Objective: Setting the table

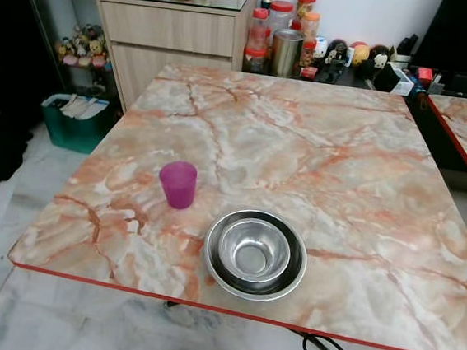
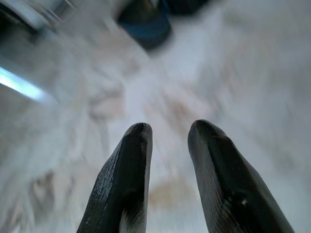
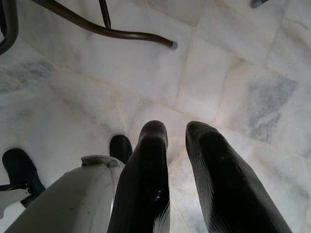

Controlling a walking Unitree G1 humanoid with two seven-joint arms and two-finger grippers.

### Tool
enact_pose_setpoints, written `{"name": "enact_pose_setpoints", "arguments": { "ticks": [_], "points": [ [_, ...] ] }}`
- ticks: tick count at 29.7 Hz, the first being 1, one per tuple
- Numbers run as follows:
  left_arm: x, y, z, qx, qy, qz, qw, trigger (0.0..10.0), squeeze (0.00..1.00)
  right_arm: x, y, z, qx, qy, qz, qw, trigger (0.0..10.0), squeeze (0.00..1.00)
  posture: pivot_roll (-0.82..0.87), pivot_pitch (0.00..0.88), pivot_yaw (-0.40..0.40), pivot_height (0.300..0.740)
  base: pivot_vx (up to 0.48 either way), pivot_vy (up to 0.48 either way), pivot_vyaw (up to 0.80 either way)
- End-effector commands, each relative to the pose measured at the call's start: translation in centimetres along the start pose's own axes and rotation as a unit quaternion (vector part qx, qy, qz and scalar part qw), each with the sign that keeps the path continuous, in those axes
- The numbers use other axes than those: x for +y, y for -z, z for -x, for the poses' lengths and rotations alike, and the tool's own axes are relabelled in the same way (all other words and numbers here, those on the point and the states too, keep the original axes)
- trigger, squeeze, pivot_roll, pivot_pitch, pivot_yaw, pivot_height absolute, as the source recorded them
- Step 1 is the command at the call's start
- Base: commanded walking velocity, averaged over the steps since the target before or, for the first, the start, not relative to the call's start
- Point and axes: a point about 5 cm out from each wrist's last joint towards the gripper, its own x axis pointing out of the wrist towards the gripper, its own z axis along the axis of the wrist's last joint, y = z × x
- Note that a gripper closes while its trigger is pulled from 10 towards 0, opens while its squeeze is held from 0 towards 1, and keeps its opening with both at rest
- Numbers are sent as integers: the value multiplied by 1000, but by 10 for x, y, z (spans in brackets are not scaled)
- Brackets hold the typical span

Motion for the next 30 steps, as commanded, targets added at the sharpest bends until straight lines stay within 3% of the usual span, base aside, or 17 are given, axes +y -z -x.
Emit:
{"name": "enact_pose_setpoints", "arguments": {
  "ticks": [1, 7, 16, 19, 24, 30],
  "points": [
    [-9, 20, 5, 32, 42, -18, 998, 10000, 0, -1, 2, 0, 3, 1, -4, 1000, 10000, 0, 64, 0, 16, 732, 0, 0, 0],
    [-28, 47, 18, 70, 107, -40, 991, 10000, 0, -1, 2, 0, 4, 1, 1, 1000, 10000, 0, 67, 0, 13, 732, 0, 0, 0],
    [-51, 52, 29, 68, 180, -21, 981, 10000, 0, -1, 3, 0, 5, -4, 0, 1000, 10000, 0, 54, 0, 9, 732, 0, 0, 0],
    [-52, 54, 30, 71, 181, -10, 981, 10000, 0, -2, 3, 0, 5, -5, 1, 1000, 10000, 0, 50, 0, 5, 732, 0, 0, 0],
    [-50, 72, 36, 92, 173, -31, 980, 10000, 0, -3, 3, 0, 7, -3, 7, 1000, 10000, 0, 38, 0, -1, 732, 0, 0, 0],
    [-43, 91, 42, 118, 175, -27, 977, 10000, 0, -4, 4, 1, 9, -1, 16, 1000, 10000, 0, 34, 0, -11, 732, 0, -357, 0]
  ]
}}
